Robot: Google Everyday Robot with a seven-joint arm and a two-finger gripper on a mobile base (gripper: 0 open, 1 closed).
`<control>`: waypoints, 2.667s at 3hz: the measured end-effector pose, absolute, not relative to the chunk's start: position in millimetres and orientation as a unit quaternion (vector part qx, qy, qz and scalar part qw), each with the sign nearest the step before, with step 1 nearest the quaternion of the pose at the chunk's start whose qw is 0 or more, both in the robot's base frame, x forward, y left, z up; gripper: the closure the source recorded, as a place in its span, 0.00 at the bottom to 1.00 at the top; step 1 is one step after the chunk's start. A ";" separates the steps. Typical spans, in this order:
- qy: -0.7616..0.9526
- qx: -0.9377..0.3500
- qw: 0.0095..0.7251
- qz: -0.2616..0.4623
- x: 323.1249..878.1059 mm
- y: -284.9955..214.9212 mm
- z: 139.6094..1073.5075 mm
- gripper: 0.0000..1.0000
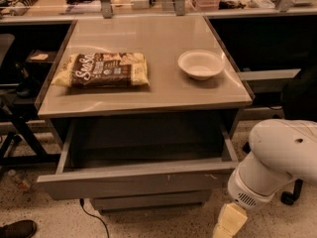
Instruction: Close top drawer
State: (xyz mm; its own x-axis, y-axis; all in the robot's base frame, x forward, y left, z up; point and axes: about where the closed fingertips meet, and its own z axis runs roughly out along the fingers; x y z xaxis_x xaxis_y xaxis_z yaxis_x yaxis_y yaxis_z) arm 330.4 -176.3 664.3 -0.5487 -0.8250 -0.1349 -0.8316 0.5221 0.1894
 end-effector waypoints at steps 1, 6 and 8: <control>0.872 -0.475 0.014 0.116 330.4 -176.3 664.3 0.00; 0.870 -0.479 0.031 0.112 361.3 -163.6 663.7 1.00; 0.869 -0.480 0.043 0.111 403.2 -148.6 652.2 1.00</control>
Offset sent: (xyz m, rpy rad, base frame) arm 0.0000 0.0000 0.0000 0.0000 0.0000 0.0000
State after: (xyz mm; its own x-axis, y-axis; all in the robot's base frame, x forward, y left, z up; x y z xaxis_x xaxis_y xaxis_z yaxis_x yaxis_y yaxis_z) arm 403.2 -148.6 652.2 -0.5355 -0.8247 -0.1820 -0.8439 0.5145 0.1519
